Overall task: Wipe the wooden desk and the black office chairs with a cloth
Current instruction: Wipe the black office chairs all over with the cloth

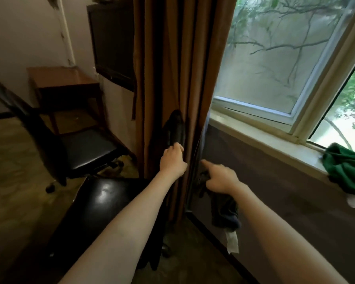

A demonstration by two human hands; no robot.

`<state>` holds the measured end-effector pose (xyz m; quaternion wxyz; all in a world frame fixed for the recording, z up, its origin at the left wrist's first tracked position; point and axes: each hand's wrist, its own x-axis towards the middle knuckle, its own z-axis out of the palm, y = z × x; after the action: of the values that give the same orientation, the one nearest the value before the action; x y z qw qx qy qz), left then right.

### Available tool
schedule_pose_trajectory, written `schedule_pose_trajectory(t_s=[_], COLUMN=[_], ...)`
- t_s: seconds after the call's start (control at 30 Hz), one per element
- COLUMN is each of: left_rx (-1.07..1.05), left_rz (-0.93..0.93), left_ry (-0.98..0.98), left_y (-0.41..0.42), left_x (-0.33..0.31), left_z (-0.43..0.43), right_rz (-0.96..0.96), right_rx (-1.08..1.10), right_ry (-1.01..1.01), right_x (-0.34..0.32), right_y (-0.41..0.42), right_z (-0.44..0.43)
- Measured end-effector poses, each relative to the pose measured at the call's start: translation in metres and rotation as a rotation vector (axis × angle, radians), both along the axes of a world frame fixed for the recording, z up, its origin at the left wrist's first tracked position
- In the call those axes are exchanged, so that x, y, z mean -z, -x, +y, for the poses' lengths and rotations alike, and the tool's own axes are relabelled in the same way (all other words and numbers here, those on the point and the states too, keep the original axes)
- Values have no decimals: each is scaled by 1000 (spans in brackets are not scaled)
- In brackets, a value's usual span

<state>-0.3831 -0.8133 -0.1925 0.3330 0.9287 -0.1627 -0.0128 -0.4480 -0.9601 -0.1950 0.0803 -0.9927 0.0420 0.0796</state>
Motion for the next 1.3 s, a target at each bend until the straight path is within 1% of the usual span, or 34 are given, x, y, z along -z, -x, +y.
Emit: schedule_pose_trajectory(t_s=[0.17,0.3,0.4,0.47,0.63,0.77,0.87,0.93,1.0,1.07,1.13,1.2,1.3], left_rx=[-17,-115,-158,-144,-149,-210,-190,-145,-129,-196,-260,-239,-203], left_rz=[12,54,22,-23,-106,-191,-294,-258,-186,-153,-173,-180,-180], left_ry=[-43,11,29,-8,-153,-244,-189,-140,-131,-107,-118,-143,-128], left_y=[43,63,72,76,78,76,76,75,71,63,49,39,23], left_x=[-3,-8,-3,-1,-3,-5,1,7,13,15,16,16,17], left_z=[65,112,157,190,269,323,336,340,339,341,351,368,391], right_rz=[-49,-95,-78,-69,-30,-47,-88,-128,-174,-175,-154,-135,-144], right_rx=[-39,-70,-124,-131,-63,-57,-74,-47,-44,-67,-89,-97,-151], right_ry=[-9,8,-41,-67,-144,-239,-309,-348,-373,-400,-428,-503,-540], right_x=[-23,-31,-31,-28,-4,20,29,35,39,42,43,42,45], right_y=[19,25,25,23,27,38,40,37,32,24,14,8,0], right_z=[23,63,98,121,179,231,272,301,324,341,352,360,377])
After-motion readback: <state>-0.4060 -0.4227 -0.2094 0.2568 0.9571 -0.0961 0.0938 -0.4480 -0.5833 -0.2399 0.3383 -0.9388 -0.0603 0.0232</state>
